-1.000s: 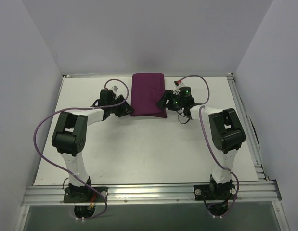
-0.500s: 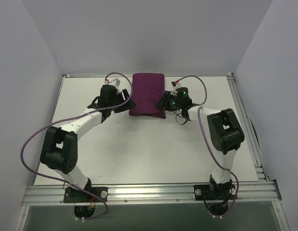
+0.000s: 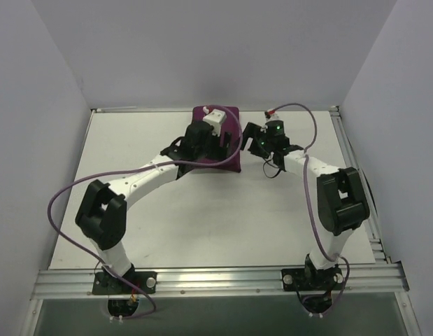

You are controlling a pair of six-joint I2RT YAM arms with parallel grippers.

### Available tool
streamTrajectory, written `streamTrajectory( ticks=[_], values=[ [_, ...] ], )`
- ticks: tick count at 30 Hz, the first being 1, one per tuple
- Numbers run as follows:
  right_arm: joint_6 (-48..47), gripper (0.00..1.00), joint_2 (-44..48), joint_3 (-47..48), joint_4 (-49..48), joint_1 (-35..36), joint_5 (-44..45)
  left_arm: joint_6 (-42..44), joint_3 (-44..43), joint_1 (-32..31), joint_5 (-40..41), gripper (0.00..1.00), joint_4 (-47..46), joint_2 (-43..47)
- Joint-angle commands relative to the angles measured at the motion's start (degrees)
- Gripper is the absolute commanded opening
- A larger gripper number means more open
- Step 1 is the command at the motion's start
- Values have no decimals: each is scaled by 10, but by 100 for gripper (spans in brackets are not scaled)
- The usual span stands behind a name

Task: Open and lay out the surgical kit
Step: Open the surgical kit at the center of the board.

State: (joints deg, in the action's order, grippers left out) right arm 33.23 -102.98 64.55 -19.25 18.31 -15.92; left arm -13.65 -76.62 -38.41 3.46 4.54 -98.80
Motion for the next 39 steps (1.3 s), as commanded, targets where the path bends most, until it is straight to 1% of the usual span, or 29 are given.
streamTrajectory(
  ticks=[1,2,3,4,5,7,8,10,16,19,26,31,33,35,38,39],
  values=[
    [10,78,94,-31,63,-65,70,72,-92,-34,93,82,58,-52],
    [10,78,109,-44,75,-82,71,76,-110,-40,120,82,73,-80],
    [10,78,125,-59,78,-115,74,78,-127,-46,136,82,99,-93],
    [3,77,158,-74,80,-131,76,78,-158,-51,148,82,109,-107],
    [-3,76,173,-101,82,-147,74,78,-171,-58,157,81,121,-131],
    [-17,75,203,-120,83,-180,59,77,-192,-66,171,80,138,-153],
    [-32,74,211,-130,89,-188,38,76,-207,-74,175,79,143,-169],
    [-47,74,228,-137,94,-212,24,78,-222,-85,208,78,155,-186],
    [-66,74,256,-169,83,-225,5,112,-287,-131,303,78,191,-254],
    [-61,74,252,-178,72,-231,-20,109,-313,-140,327,77,214,-278],
    [-61,74,255,-185,67,-235,-32,114,-327,-142,356,73,234,-307],
    [-62,74,258,-187,65,-236,-37,136,-339,-142,370,69,225,-319],
    [-63,74,257,-187,65,-236,-37,139,-344,-141,368,66,223,-327],
    [-64,74,257,-188,65,-236,-37,160,-353,-141,366,63,224,-337],
    [-65,74,256,-189,65,-236,-38,160,-361,-141,370,47,223,-340],
    [-65,74,255,-192,65,-235,-37,162,-361,-141,369,37,220,-338]
  ],
)
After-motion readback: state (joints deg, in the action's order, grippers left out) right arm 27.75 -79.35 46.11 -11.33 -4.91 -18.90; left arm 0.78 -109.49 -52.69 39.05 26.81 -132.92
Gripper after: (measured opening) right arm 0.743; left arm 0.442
